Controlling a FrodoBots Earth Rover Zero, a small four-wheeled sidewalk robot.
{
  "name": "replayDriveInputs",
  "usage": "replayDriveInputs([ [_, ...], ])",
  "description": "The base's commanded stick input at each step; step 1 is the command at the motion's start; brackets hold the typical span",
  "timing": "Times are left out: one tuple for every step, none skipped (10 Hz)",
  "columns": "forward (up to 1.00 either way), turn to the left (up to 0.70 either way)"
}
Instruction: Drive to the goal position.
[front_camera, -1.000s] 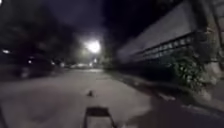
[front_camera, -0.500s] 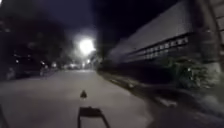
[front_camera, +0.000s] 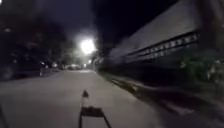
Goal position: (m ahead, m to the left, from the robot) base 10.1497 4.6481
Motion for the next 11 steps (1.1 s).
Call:
replayDriveInputs([
  [0.70, 0.00],
  [0.70, 0.00],
  [0.70, 0.00],
  [0.70, 0.00],
  [0.70, 0.00],
  [0.70, 0.00],
  [0.70, 0.00],
  [0.70, 0.00],
  [0.70, 0.00],
  [0.70, 0.00],
  [0.70, 0.00],
])
